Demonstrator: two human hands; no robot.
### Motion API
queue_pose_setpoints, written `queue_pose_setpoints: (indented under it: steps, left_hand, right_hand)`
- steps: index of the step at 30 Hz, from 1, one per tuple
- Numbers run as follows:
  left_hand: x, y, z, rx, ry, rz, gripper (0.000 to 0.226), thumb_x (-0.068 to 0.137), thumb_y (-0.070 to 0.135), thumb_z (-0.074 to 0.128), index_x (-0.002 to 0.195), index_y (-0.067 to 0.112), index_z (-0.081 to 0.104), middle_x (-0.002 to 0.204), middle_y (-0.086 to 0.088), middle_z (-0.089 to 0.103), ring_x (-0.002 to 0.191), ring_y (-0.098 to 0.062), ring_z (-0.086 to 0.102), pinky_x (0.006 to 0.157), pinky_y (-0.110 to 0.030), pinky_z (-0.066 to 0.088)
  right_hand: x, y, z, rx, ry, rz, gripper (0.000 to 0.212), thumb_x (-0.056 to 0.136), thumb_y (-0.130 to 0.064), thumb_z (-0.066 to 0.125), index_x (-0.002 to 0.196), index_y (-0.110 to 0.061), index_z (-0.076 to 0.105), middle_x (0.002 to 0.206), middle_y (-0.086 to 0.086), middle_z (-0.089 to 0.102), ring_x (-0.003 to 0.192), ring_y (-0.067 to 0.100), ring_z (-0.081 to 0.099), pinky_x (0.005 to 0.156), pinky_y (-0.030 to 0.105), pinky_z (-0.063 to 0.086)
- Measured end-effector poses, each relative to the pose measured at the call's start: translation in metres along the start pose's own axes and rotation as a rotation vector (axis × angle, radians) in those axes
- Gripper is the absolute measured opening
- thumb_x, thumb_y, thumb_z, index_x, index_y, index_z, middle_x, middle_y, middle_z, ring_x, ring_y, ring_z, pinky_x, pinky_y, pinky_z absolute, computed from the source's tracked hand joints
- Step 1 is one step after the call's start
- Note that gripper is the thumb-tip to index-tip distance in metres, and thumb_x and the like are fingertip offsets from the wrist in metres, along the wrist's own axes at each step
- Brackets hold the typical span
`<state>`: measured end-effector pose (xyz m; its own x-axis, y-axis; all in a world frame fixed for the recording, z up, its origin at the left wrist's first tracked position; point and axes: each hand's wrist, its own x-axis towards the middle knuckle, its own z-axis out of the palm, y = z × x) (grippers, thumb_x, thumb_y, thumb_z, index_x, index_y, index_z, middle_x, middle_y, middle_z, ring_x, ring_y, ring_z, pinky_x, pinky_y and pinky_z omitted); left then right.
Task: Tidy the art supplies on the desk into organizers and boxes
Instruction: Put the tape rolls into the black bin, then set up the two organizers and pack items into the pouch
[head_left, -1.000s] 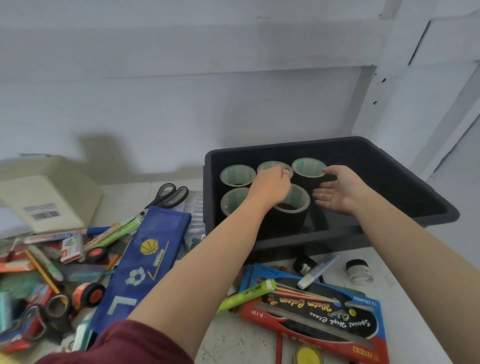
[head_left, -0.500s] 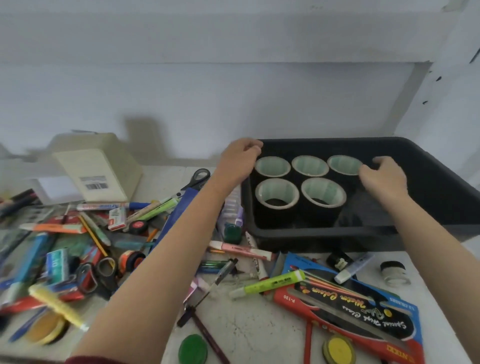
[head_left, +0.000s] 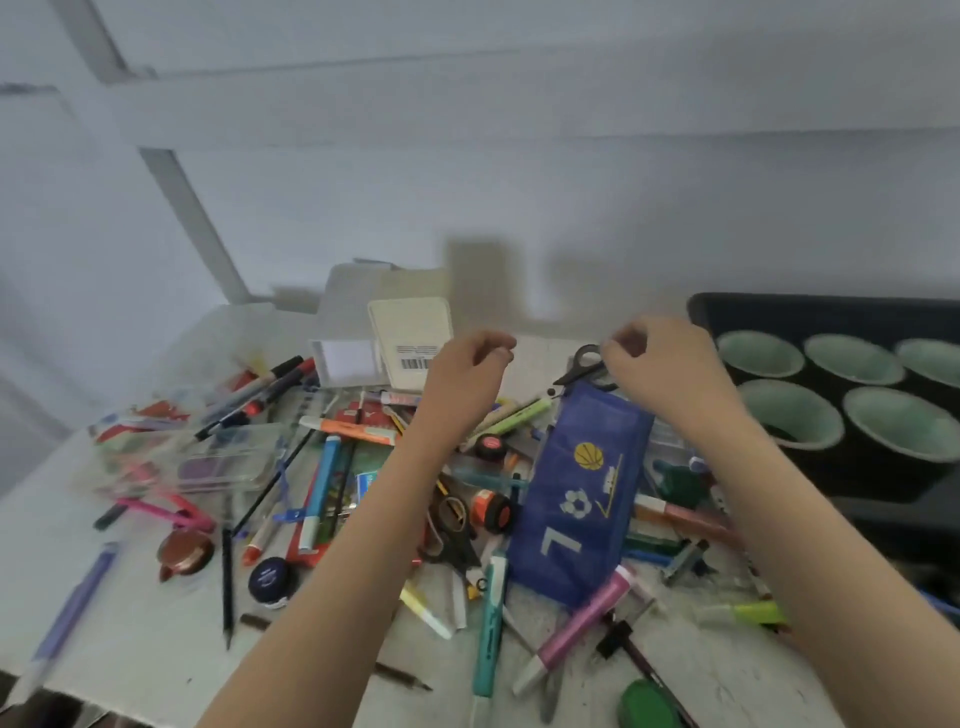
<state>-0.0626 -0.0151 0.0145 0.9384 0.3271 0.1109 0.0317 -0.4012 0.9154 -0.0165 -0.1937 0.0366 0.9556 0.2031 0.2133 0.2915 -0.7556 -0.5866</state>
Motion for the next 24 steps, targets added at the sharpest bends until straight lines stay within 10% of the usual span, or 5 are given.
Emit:
queue_pose_setpoints:
  steps: [17,21,24]
  left_hand:
    - [-0.071,-0.123,-0.205,0.245,0.403,-0.078,0.023,0.092,0.012,0.053,0.106,0.026,0.064,0.098,0.016,0.064,0.087,0.005,0.057,0.064,-0.004,0.042]
    - [-0.099,-0.159,-0.252,0.592,0.520,-0.136,0.030,0.089,0.013,0.057,0.118,0.018,0.063,0.123,-0.005,0.061,0.112,-0.020,0.054,0.097,-0.039,0.042]
    - [-0.114,-0.184,-0.272,0.816,0.469,-0.385,0.047,0.093,0.031,0.052,0.139,0.028,0.042,0.152,-0.014,0.028,0.142,-0.031,0.017,0.111,-0.056,0.011]
  right_hand:
    - [-0.062,-0.113,0.166,0.007,-0.370,-0.263,0.041,0.083,-0.059,0.050,0.113,-0.032,0.050,0.104,-0.011,0.047,0.100,0.008,0.045,0.080,0.026,0.038]
    - [-0.084,-0.118,0.179,-0.084,-0.373,-0.360,0.062,0.077,-0.072,0.040,0.130,-0.042,0.037,0.133,-0.013,0.037,0.126,0.008,0.030,0.107,0.033,0.026]
    - [-0.094,-0.120,0.188,-0.197,-0.452,-0.387,0.077,0.077,-0.077,0.034,0.144,-0.045,0.014,0.156,-0.013,0.008,0.143,0.008,0.002,0.114,0.042,-0.010]
